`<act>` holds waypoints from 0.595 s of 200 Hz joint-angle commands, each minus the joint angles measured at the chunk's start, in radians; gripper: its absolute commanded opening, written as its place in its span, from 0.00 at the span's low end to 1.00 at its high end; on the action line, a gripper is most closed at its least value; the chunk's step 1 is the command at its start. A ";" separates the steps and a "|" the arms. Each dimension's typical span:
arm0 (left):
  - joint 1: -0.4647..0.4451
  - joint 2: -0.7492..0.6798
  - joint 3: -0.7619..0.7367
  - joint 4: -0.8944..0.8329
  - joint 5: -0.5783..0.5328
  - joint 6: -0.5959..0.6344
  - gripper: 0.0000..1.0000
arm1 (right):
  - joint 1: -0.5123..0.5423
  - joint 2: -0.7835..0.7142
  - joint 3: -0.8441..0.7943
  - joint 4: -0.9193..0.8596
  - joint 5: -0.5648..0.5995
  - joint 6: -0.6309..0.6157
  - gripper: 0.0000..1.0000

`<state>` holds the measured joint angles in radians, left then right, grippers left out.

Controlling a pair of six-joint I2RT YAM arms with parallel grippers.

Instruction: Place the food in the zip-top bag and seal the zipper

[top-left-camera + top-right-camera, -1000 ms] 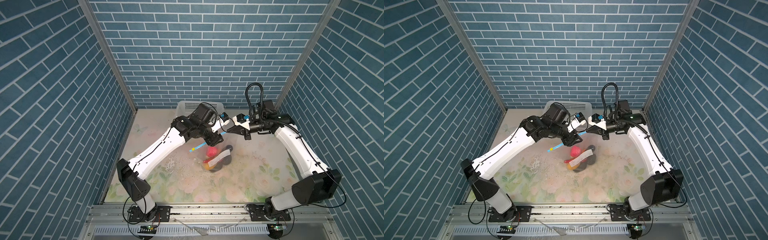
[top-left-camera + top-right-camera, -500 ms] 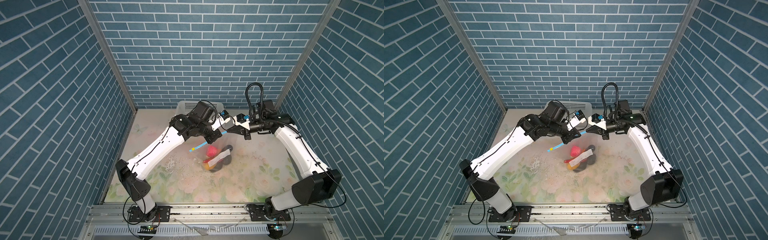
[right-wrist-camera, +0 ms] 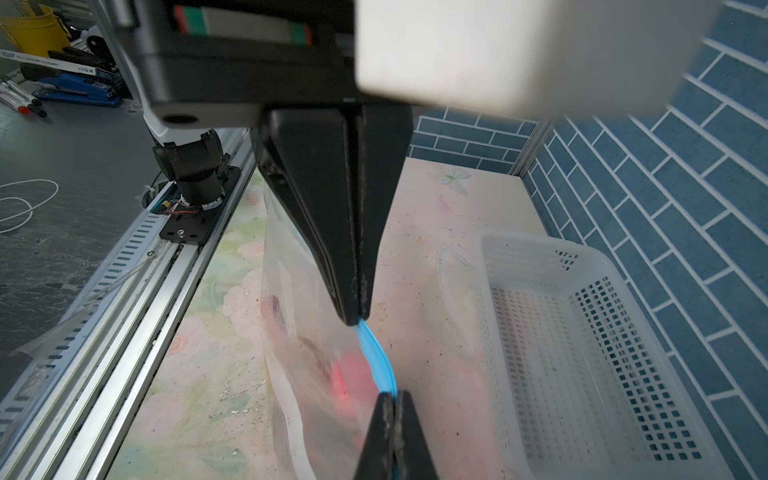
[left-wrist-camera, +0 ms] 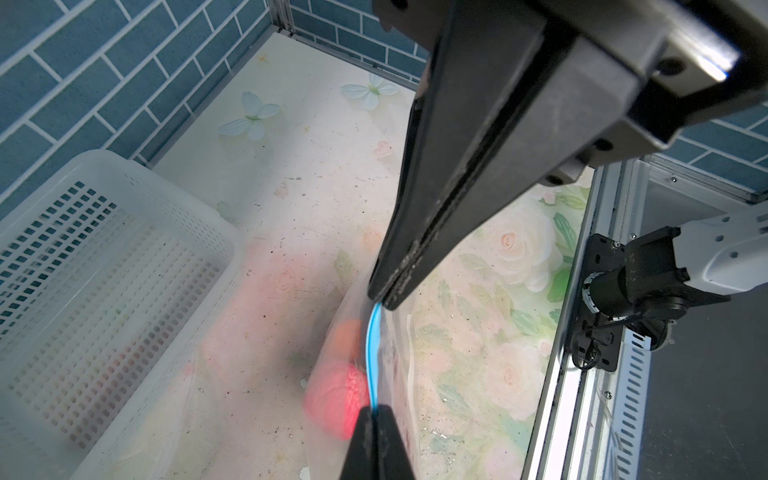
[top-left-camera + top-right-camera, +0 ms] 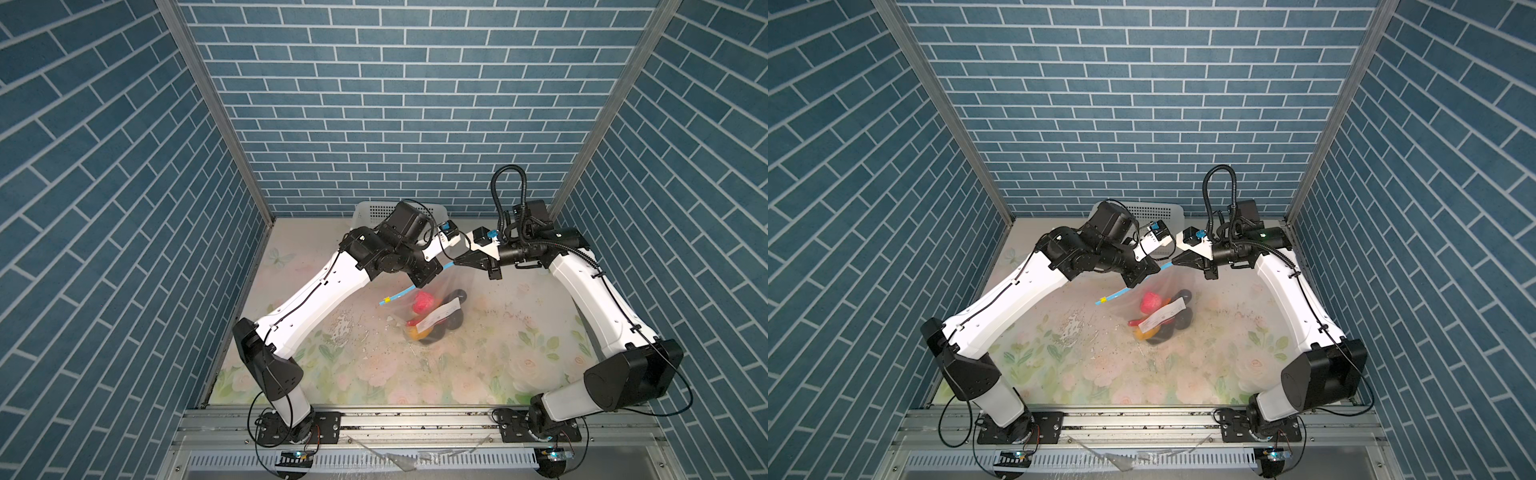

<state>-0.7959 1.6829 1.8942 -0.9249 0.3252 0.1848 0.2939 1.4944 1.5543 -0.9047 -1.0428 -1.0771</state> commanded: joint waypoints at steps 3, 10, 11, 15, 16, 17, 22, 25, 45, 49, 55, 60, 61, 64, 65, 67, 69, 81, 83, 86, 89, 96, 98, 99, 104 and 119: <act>0.006 0.019 0.021 -0.029 0.003 0.005 0.00 | 0.001 -0.017 -0.020 0.023 -0.013 0.018 0.00; 0.006 0.019 0.021 -0.031 0.004 0.004 0.00 | 0.001 -0.020 -0.019 0.033 -0.011 0.032 0.03; 0.006 0.019 0.021 -0.031 0.005 0.004 0.00 | 0.001 -0.021 -0.019 0.036 -0.011 0.035 0.03; 0.006 0.019 0.020 -0.032 0.004 0.005 0.00 | 0.001 -0.024 -0.019 0.043 -0.007 0.046 0.07; 0.006 0.018 0.020 -0.032 0.004 0.005 0.00 | 0.001 -0.025 -0.018 0.045 -0.006 0.048 0.08; 0.006 0.019 0.020 -0.032 0.004 0.005 0.00 | 0.001 -0.027 -0.019 0.047 -0.004 0.049 0.10; 0.006 0.020 0.019 -0.033 0.002 0.005 0.00 | 0.001 -0.034 -0.015 0.055 0.009 0.068 0.14; 0.006 0.019 0.020 -0.033 0.001 0.004 0.00 | 0.001 -0.041 -0.016 0.066 0.015 0.085 0.18; 0.006 0.017 0.018 -0.029 -0.009 -0.003 0.00 | 0.002 -0.103 -0.095 0.285 0.156 0.355 0.34; 0.006 0.018 0.019 -0.029 -0.010 -0.005 0.00 | 0.002 -0.118 -0.115 0.322 0.189 0.399 0.36; 0.006 0.018 0.016 -0.025 -0.008 -0.011 0.00 | 0.003 -0.141 -0.146 0.400 0.240 0.503 0.41; 0.006 0.018 0.014 -0.022 -0.007 -0.018 0.00 | 0.002 -0.159 -0.174 0.453 0.277 0.590 0.44; 0.006 0.019 0.014 -0.022 -0.007 -0.019 0.00 | 0.002 -0.163 -0.177 0.460 0.282 0.598 0.45; 0.006 0.020 0.016 -0.022 -0.004 -0.024 0.00 | 0.002 -0.173 -0.186 0.469 0.302 0.638 0.46; 0.006 0.020 0.017 -0.022 -0.003 -0.025 0.00 | 0.001 -0.177 -0.188 0.471 0.309 0.649 0.46; 0.006 0.022 0.019 -0.023 0.000 -0.025 0.00 | 0.002 -0.184 -0.191 0.474 0.324 0.667 0.47; 0.006 0.024 0.021 -0.025 0.004 -0.027 0.00 | 0.002 -0.193 -0.196 0.476 0.346 0.685 0.48; 0.006 0.029 0.022 -0.029 0.014 -0.031 0.00 | 0.002 -0.243 -0.235 0.530 0.470 0.851 0.49; 0.006 0.030 0.022 -0.031 0.013 -0.032 0.00 | 0.003 -0.251 -0.242 0.536 0.487 0.883 0.49; 0.006 0.030 0.021 -0.031 0.011 -0.034 0.00 | 0.002 -0.264 -0.253 0.549 0.510 0.930 0.49; 0.006 0.032 0.020 -0.030 0.008 -0.037 0.00 | 0.002 -0.277 -0.264 0.558 0.523 0.973 0.50; 0.007 0.030 0.017 -0.023 0.007 -0.043 0.00 | 0.004 -0.307 -0.298 0.583 0.538 1.056 0.51; 0.006 0.030 0.014 -0.019 0.007 -0.045 0.00 | 0.006 -0.317 -0.308 0.592 0.543 1.076 0.52; 0.006 0.029 0.013 -0.017 0.008 -0.046 0.00 | 0.007 -0.322 -0.314 0.596 0.545 1.087 0.53; 0.006 0.027 0.004 -0.003 0.010 -0.055 0.00 | 0.016 -0.344 -0.340 0.618 0.567 1.139 0.55; 0.006 0.028 -0.003 0.019 0.027 -0.081 0.00 | 0.047 -0.411 -0.418 0.677 0.628 1.290 0.57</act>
<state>-0.7959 1.7008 1.8935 -0.9234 0.3267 0.1471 0.3046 1.1725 1.2434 -0.3874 -0.5793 -0.2001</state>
